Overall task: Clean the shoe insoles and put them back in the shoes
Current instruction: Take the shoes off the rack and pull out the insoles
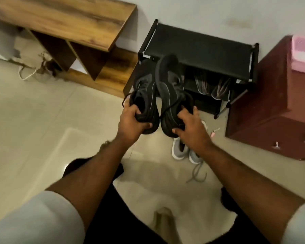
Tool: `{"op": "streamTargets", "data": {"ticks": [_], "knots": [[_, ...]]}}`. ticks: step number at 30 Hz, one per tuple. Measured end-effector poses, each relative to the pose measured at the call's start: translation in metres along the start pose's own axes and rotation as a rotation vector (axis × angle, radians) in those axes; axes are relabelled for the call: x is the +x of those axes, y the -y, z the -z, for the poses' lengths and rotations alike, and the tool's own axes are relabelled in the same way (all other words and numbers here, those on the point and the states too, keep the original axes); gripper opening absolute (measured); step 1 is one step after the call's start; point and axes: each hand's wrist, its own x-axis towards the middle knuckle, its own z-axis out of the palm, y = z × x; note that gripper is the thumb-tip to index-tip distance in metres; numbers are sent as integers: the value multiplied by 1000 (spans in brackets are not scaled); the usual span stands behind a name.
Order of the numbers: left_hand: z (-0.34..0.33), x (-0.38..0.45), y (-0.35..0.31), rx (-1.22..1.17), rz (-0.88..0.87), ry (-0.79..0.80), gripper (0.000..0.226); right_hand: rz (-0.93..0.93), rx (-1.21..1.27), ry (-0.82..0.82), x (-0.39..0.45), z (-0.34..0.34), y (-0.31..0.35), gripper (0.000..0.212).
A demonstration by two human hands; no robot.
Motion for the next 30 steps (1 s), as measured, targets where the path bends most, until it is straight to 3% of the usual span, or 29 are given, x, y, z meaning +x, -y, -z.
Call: {"op": "streamTargets", "data": {"ticks": [3,6,9,13,15,19,23,27,30], "knots": [[-24,-57,41,14,216,-25,39,-43,-128,124,-46,-48,-9,37],[-56,-94,88,-53,498,18,42,-100,-271,364,-75,-99,-27,37],[-85,-94,118,-323,821,-65,49,-181,-347,550,-80,-139,-49,42],[-115,-66,139,-622,973,-226,55,-258,-399,714,-58,-181,-85,49],[-130,-51,167,-603,986,-196,61,-261,-439,768,-42,-202,-108,49],[-168,-45,234,-326,854,43,73,-229,-520,808,-13,-234,-146,46],[-197,-48,262,20,664,39,60,-201,-544,819,-3,-258,-165,51],[-211,-37,271,262,578,157,51,-175,-553,760,-9,-281,-177,57],[-216,-27,284,307,477,135,51,-164,-527,682,-5,-295,-179,56]]}}
